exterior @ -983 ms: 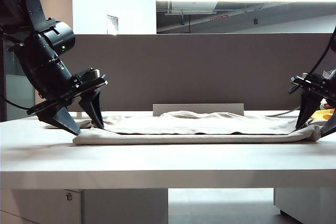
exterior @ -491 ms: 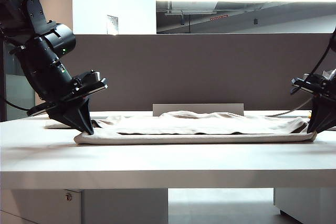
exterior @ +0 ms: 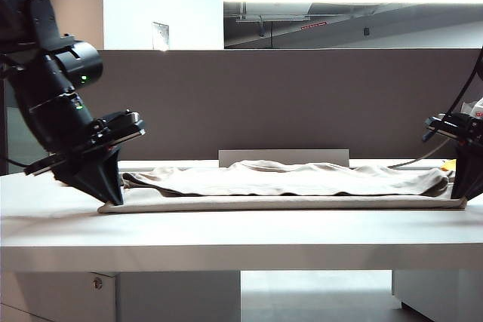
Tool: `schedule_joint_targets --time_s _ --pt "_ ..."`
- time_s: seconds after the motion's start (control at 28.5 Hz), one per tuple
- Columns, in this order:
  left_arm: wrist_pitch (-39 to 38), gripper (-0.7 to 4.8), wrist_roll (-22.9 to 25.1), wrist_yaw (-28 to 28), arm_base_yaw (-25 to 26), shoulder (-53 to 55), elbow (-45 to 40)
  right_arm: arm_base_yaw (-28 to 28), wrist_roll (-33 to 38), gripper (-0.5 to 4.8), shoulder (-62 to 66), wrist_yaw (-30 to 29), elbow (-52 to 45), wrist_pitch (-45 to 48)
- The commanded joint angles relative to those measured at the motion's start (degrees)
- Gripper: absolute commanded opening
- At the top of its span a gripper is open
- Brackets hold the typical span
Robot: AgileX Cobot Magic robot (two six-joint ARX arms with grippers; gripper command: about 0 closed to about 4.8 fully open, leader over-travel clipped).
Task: Fold the bottom side of the T-shirt horizontally towards the center, about one-third of the way, then fold the sleeve back towards the center, creating a straight line along the edge of the T-shirt, and finally fold the bottom of the T-shirt up towards the top, creating a neat rectangle.
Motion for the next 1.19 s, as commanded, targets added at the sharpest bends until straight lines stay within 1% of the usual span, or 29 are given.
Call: schedule_joint_targets --time_s 0.04,0.25,0.39,0.56,0.91,1.19 --pt "2.19 -0.06 -0.31 0.15 -0.09 -2.89 -4.92 -0.09 -1.07 -0.01 -1.73 0.55 -1.33 -1.46" --pt "7.28 -0.06 -1.20 0.17 -0.09 -9.03 -13.03 -0.39 0.52 -0.01 -9.11 0.92 -10.27 5.14" --pt "8.07 -0.06 -2.43 0.20 -0.09 -12.96 -16.41 -0.74 1.09 -0.01 -13.90 0.70 -16.81 8.17" --pt "7.87 -0.06 -2.73 0.52 -0.20 -18.12 -20.50 -1.22 1.53 -0.01 -18.86 0.61 -23.82 10.14" --pt "7.52 -0.06 -4.13 1.27 -0.31 -29.29 -30.82 -2.93 1.97 -0.01 -29.53 -0.55 -33.79 10.86" --pt "6.93 -0.06 -5.20 1.07 -0.31 -35.60 -36.61 -5.07 1.90 -0.01 -36.37 -0.81 -37.92 7.54"
